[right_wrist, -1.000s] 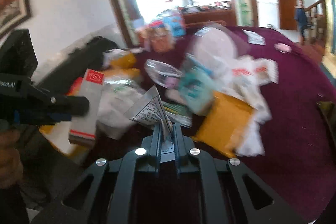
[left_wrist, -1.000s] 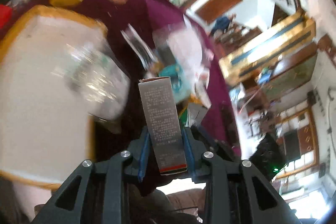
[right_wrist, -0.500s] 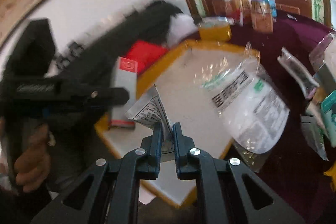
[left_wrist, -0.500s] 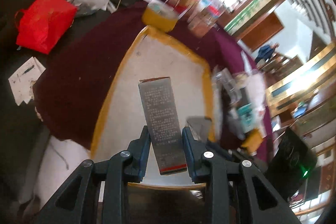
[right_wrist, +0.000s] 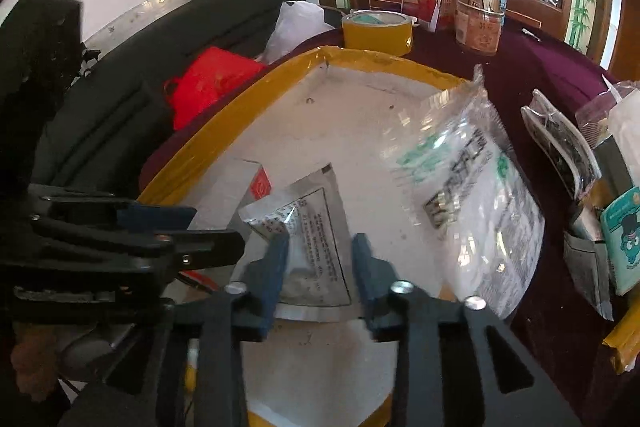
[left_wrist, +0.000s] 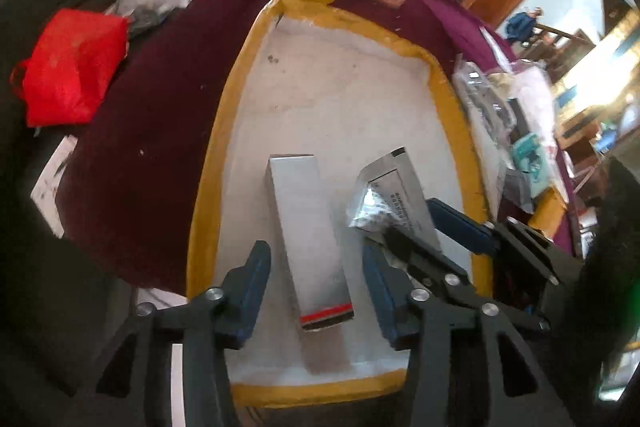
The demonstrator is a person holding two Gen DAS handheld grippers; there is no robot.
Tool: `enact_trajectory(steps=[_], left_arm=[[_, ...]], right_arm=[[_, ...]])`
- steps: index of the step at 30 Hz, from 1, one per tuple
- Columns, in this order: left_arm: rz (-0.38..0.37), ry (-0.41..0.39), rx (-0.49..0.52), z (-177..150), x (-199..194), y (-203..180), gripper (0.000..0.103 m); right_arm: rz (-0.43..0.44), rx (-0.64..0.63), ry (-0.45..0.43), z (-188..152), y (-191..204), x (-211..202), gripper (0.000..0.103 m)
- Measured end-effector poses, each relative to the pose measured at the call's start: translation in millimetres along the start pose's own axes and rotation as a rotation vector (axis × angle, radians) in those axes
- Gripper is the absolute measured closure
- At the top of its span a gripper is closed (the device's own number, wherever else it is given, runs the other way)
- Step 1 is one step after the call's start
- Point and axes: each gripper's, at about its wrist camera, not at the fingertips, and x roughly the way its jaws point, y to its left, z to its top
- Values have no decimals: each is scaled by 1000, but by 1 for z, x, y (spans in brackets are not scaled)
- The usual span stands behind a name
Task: Organize soft objects
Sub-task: 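Carry both items over the yellow-rimmed tray and open both tools to drop them, then move both tools back toward the cluttered pile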
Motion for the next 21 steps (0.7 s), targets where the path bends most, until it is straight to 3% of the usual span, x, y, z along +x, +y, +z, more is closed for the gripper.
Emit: enact_trajectory(steps=[2, 7, 11, 15, 21], left_arm=[[-56, -32, -15, -1, -10, 6, 30], [-132, -54, -85, -4, -25, 17, 26], [-85, -107, -88, -9, -41, 12, 26], [26, -180, -73, -12, -56, 2, 25], [77, -292, -100, -20, -70, -40, 14]], right_arm=[[15, 7, 1, 0, -4, 2, 59], [64, 58, -43, -3, -12, -10, 41], [108, 32, -125, -8, -7, -34, 35], [165, -14, -174, -16, 1, -51, 34], [266, 4, -211, -35, -11, -76, 32]])
